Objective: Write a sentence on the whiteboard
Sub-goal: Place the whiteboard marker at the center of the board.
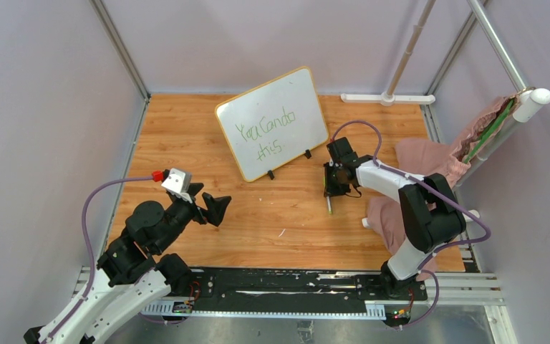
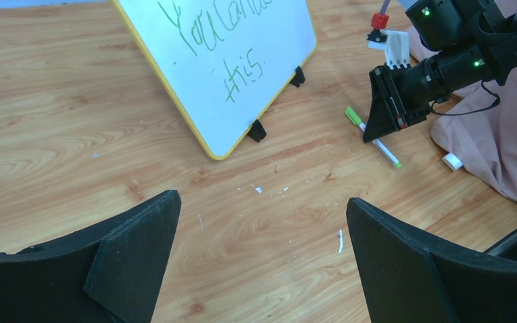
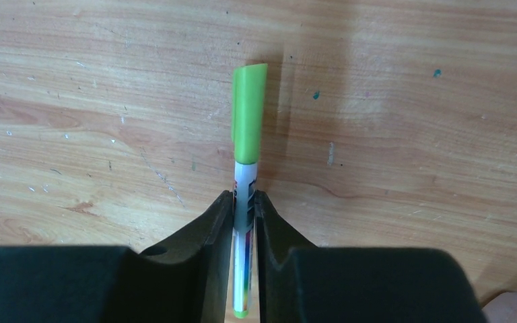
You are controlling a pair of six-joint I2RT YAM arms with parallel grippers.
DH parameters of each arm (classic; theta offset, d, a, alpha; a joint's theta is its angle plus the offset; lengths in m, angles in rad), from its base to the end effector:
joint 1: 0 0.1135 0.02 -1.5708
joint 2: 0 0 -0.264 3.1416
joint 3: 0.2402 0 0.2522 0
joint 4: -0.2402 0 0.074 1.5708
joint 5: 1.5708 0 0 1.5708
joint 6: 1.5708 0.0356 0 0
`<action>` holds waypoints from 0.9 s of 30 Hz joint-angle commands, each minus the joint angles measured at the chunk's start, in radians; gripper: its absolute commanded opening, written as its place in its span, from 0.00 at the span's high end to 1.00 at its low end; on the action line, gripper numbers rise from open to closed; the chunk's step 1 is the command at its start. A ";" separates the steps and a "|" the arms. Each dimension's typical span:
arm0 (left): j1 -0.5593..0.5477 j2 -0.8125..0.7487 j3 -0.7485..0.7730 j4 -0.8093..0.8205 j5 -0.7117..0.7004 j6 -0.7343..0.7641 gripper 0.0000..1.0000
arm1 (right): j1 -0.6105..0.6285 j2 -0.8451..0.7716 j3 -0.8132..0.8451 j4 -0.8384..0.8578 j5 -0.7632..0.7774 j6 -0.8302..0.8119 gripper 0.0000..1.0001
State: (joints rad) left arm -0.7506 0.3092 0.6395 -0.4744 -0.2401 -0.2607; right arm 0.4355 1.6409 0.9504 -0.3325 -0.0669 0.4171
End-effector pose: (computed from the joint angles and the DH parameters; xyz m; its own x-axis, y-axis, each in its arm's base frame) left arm 0.0703 -0.0540 0.3144 -0.2279 -0.1298 -0.9650 0.4468 0.8666 -0.2221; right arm 0.2915 0.1382 0.1736 -0.8909 0.0313 -0.4530 -0.1001 0.9595 0.2632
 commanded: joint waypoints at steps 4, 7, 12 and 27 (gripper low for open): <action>-0.005 0.005 -0.001 0.005 -0.007 0.015 0.01 | -0.016 0.005 -0.024 -0.012 0.020 0.012 0.74; -0.005 0.005 -0.001 0.005 -0.007 0.015 0.01 | -0.015 0.002 -0.028 -0.010 0.019 0.013 0.72; -0.005 0.007 -0.001 0.006 -0.007 0.016 0.01 | -0.015 0.000 -0.031 -0.008 0.015 0.008 0.71; -0.006 0.031 0.007 0.005 0.000 0.000 0.00 | -0.023 -0.033 -0.028 0.017 0.005 0.008 0.52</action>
State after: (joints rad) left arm -0.7506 0.3252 0.6399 -0.4744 -0.2398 -0.2611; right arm 0.4274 1.6329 0.9333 -0.3050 -0.0750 0.4263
